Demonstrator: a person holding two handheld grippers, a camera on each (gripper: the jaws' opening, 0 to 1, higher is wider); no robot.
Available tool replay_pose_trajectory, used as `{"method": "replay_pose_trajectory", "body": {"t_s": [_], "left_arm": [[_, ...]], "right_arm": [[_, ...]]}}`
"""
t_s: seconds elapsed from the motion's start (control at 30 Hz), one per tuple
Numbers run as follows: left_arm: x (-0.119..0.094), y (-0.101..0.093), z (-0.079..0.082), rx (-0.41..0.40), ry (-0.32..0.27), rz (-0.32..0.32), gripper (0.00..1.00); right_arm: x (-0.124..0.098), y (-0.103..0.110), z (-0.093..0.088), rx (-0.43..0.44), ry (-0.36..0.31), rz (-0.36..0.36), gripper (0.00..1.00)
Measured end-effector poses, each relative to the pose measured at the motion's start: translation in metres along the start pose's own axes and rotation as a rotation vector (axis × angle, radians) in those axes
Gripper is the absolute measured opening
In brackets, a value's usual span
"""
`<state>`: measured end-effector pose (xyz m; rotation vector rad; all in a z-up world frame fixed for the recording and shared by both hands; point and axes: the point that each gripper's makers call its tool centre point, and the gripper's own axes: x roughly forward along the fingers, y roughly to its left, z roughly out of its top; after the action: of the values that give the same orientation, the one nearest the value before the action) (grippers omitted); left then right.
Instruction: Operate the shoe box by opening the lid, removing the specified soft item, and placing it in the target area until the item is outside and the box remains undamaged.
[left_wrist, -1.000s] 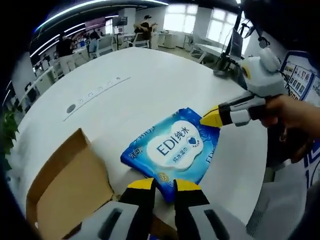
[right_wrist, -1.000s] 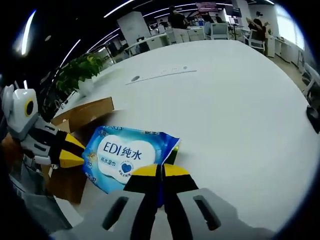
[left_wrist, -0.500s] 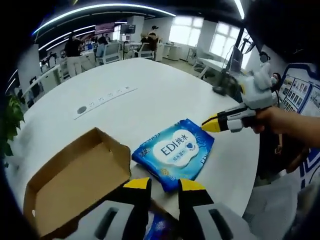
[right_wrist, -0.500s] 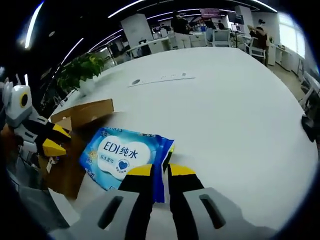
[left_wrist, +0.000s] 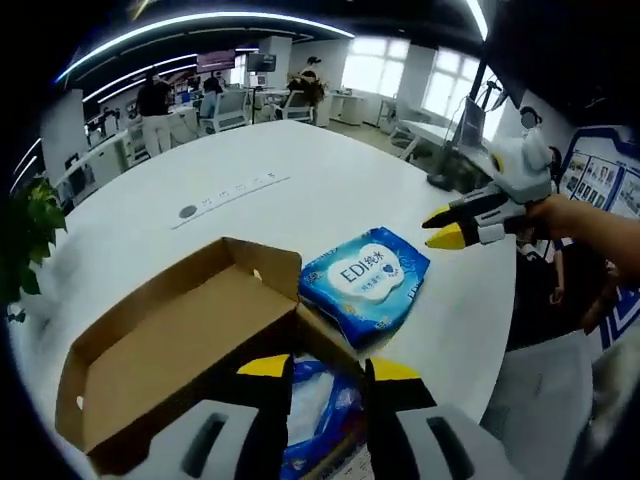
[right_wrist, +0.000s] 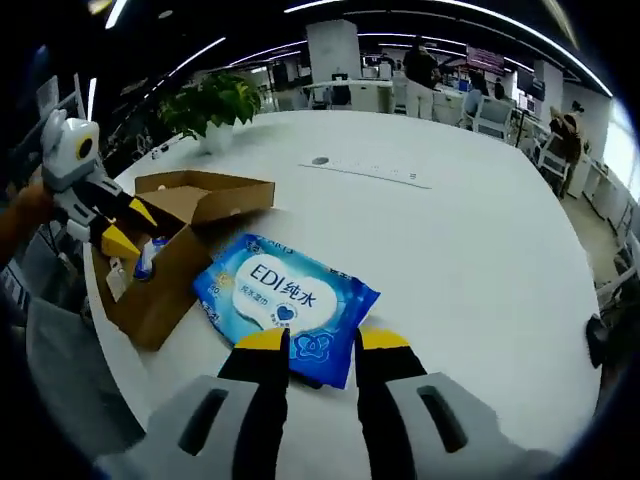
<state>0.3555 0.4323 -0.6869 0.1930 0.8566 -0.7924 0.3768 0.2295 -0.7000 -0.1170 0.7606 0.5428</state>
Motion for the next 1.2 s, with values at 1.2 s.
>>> {"method": "replay_pose_trajectory", "body": {"t_s": [1.2], "left_arm": [[0.001, 0.016, -0.069, 0.158, 0.119, -0.136, 0.25]], "right_arm": [[0.014, 0.134, 0.059, -0.386, -0.017, 0.274, 0.27]]}}
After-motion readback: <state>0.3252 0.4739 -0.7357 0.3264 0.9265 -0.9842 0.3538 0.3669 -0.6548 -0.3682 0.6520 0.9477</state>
